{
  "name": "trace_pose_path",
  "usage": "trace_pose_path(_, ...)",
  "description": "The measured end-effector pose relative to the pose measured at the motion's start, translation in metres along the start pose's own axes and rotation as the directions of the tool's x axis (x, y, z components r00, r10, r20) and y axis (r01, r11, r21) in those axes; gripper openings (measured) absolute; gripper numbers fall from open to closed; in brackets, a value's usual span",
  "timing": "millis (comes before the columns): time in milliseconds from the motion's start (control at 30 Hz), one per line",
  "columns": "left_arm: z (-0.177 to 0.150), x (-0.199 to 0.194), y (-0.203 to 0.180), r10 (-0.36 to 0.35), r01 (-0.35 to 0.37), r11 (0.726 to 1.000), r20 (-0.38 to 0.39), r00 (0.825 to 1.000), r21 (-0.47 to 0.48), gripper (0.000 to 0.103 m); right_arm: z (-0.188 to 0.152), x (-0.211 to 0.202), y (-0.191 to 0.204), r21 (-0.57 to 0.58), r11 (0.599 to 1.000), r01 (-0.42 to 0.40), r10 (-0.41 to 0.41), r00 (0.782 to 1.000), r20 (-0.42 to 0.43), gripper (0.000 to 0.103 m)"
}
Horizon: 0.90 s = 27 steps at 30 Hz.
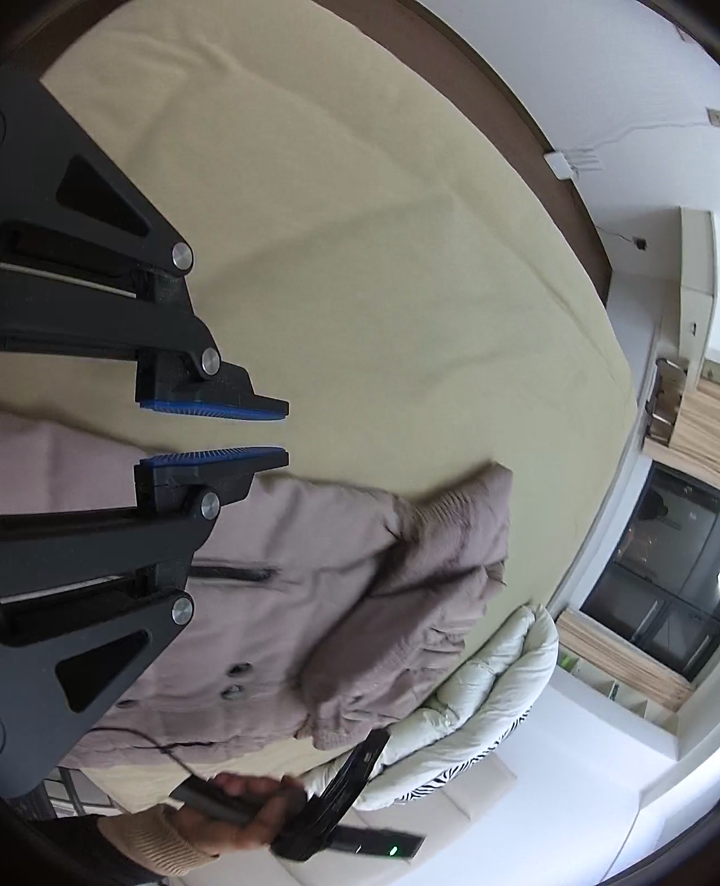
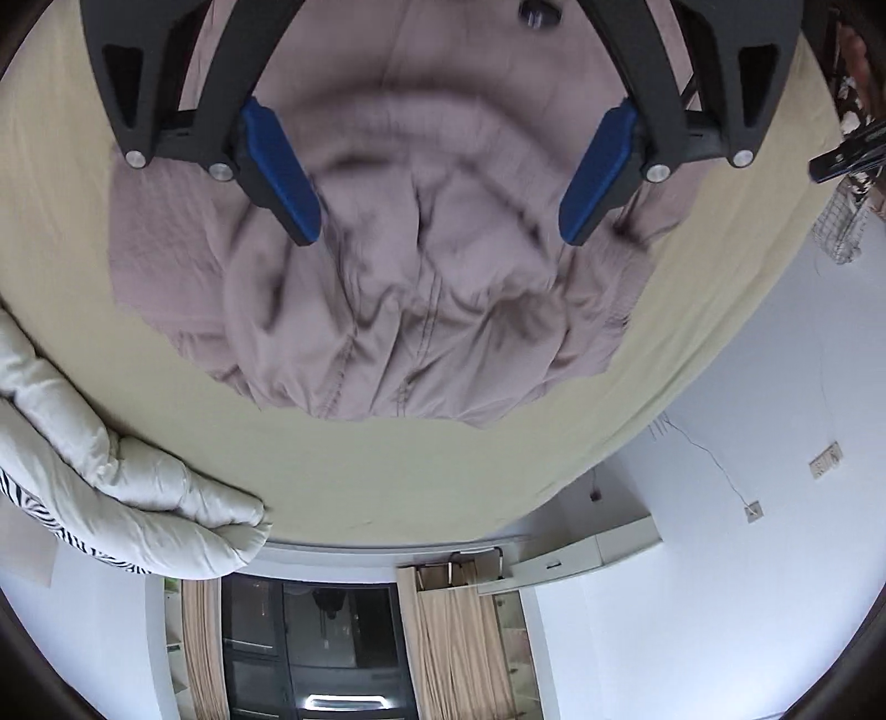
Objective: Fold large clothes
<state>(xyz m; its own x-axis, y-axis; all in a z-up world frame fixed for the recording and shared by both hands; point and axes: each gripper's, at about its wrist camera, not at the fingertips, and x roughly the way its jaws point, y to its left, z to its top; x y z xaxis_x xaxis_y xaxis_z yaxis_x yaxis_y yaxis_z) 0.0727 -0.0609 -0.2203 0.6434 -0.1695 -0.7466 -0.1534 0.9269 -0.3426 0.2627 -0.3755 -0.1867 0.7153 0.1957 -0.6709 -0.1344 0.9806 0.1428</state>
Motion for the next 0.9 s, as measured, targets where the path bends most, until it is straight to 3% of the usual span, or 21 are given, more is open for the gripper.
trace_pose_path(167,-0.036,-0.017,0.016,0.008,-0.009,1.000,-0.043,0.999,-0.023,0.009,-0.056,-0.043,0.012,0.007,1.000,-0.023,0.023,0.999,-0.029,0.090)
trace_pose_path(300,-0.039,-0.011,-0.009,-0.028,0.029,0.999,-0.048,0.998,0.029,0.009,-0.082,-0.057,-0.006,0.106,0.992,-0.063,0.068,0.996,-0.050,0.090)
trace_pose_path(467,-0.009,0.042,-0.080,-0.082,0.096,0.982,-0.091,0.992,0.160,0.009,-0.123,-0.048,-0.010,0.250,0.965,-0.082,0.116,0.986,-0.123,0.090)
trace_pose_path(567,0.020,0.090,-0.112,-0.088,0.108,0.977,-0.114,0.990,0.182,0.009,-0.136,-0.046,-0.013,0.293,0.952,-0.089,0.131,0.983,-0.128,0.090)
trace_pose_path(667,0.044,0.139,-0.123,-0.052,0.070,0.984,-0.115,0.992,0.163,0.009,-0.141,-0.042,-0.016,0.305,0.948,-0.090,0.136,0.982,-0.134,0.090)
trace_pose_path(733,0.055,0.161,-0.118,-0.076,0.090,0.991,-0.135,0.988,0.097,0.009,-0.142,-0.039,-0.019,0.309,0.947,-0.091,0.138,0.981,-0.137,0.090)
trace_pose_path(900,0.080,0.186,-0.119,-0.074,0.080,0.994,-0.089,0.993,0.071,0.009,-0.144,-0.030,-0.023,0.312,0.944,-0.104,0.150,0.981,-0.127,0.090)
